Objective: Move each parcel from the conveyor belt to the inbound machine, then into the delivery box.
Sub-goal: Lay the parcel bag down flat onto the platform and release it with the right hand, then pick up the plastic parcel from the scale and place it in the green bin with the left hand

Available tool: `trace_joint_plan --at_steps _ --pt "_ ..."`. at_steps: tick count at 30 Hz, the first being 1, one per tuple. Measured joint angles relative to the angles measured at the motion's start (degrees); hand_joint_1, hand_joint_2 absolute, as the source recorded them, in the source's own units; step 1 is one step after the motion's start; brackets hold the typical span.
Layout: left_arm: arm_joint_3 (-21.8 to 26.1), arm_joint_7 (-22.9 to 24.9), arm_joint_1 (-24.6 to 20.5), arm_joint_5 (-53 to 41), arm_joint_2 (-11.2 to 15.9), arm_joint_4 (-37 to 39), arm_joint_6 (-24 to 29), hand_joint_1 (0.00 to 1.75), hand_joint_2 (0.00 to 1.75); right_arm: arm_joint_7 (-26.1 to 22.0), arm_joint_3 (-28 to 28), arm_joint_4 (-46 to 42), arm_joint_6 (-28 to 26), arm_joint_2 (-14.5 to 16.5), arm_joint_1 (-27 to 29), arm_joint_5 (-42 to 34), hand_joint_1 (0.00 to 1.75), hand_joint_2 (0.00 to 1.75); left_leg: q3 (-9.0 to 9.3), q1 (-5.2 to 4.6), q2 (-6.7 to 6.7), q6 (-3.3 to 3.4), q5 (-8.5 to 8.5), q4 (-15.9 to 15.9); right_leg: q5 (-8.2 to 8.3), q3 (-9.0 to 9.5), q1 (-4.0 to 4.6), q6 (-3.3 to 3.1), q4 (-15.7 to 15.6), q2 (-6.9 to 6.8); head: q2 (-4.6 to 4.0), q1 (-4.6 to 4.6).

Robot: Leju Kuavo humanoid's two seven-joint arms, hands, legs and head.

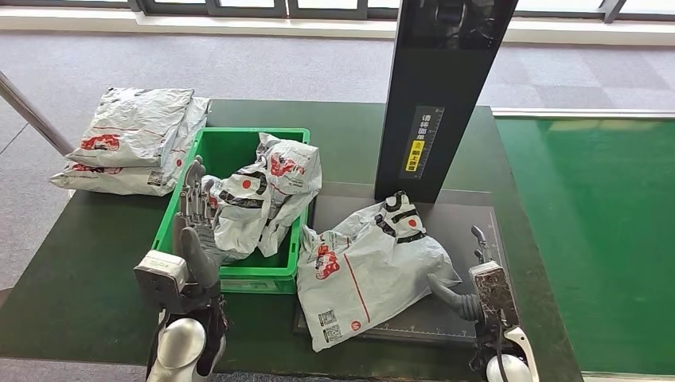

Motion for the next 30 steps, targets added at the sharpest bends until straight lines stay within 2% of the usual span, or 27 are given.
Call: trace_joint_plan --at_steps 5,8,10,16,18,20,24,27,28,30 --pt "-2.68 1.41 -0.01 -4.28 0.24 -0.98 -1.26 0.00 0.00 -5.00 0.00 -6.40 -2.38 0.16 1.35 2.67 0.00 1.75 0.00 0.00 -0.01 0.00 0.00 0.00 0.00 -0.01 -0.01 0.00 0.00 0.00 0.01 0.01" --pt "-4.88 2.38 -0.68 -9.78 0.43 -1.67 -2.47 0.00 0.00 -12.53 0.00 -12.02 -4.75 0.80 1.89 -0.62 0.00 1.75 0.00 -0.01 0.00 0.00 0.00 0.00 0.00 -0.02 -0.01 0.00 0.00 0.00 0.00 0.00" --pt "-6.54 3.06 -1.66 -14.35 0.59 -1.74 -2.55 0.00 0.00 -15.54 0.00 -15.70 -5.21 1.27 2.00 -2.92 0.00 1.75 0.01 -0.01 0.00 0.00 0.00 0.00 0.00 0.00 -0.01 0.00 0.00 0.00 0.00 0.01" --pt "-8.74 3.41 -3.04 -16.39 0.80 -1.74 -2.45 0.00 0.00 -16.33 0.00 -21.13 -5.47 1.93 2.32 -3.99 0.00 1.75 0.04 0.00 0.06 0.00 0.00 0.00 0.01 0.01 -0.01 0.00 0.00 0.08 0.01 0.01" --pt "-9.18 3.87 -3.20 -18.17 0.89 -1.73 -2.29 0.00 0.87 -16.86 0.00 -21.84 -5.36 2.04 2.38 -4.29 0.00 1.75 0.05 0.00 0.07 0.00 0.00 0.00 0.01 0.01 0.00 0.00 0.00 0.07 0.01 0.02" --pt "-10.03 5.61 -3.80 -24.23 1.07 -1.43 -2.02 0.00 1.75 -18.09 0.00 -22.46 -4.37 2.08 2.36 -5.16 0.00 1.75 0.05 0.00 0.06 0.00 0.00 0.01 0.01 0.01 -0.01 0.00 0.00 0.06 0.00 0.01" --pt "-13.49 10.47 -6.47 -41.63 1.30 2.44 -0.64 0.00 1.75 -20.88 0.00 -23.99 -0.28 2.34 2.37 -7.16 0.00 1.75 0.05 -0.01 0.04 0.00 0.00 0.01 0.02 0.03 -0.02 0.02 0.00 0.05 0.00 0.02" --pt "-16.13 11.14 -7.72 -45.67 1.28 6.85 -0.75 0.00 1.75 -22.92 0.00 -25.55 2.99 3.04 2.64 -9.29 0.00 1.75 0.06 -0.02 0.08 0.00 0.00 0.01 0.03 0.00 -0.03 0.03 -0.01 0.12 0.00 0.02" --pt "-16.91 11.20 -8.15 -46.25 1.28 8.44 -1.10 0.00 1.31 -23.35 0.00 -26.06 3.93 3.27 2.76 -9.79 0.00 1.75 0.06 -0.02 0.08 0.00 0.00 0.01 0.03 -0.01 -0.03 0.03 -0.01 0.13 0.01 0.01" --pt "-18.40 11.77 -9.41 -47.39 1.23 12.15 -2.54 0.00 1.31 -23.78 0.00 -26.88 5.39 3.67 2.92 -10.22 0.00 1.75 0.06 -0.02 0.08 0.00 0.00 0.01 0.03 0.00 -0.03 0.03 -0.01 0.13 0.01 0.01"
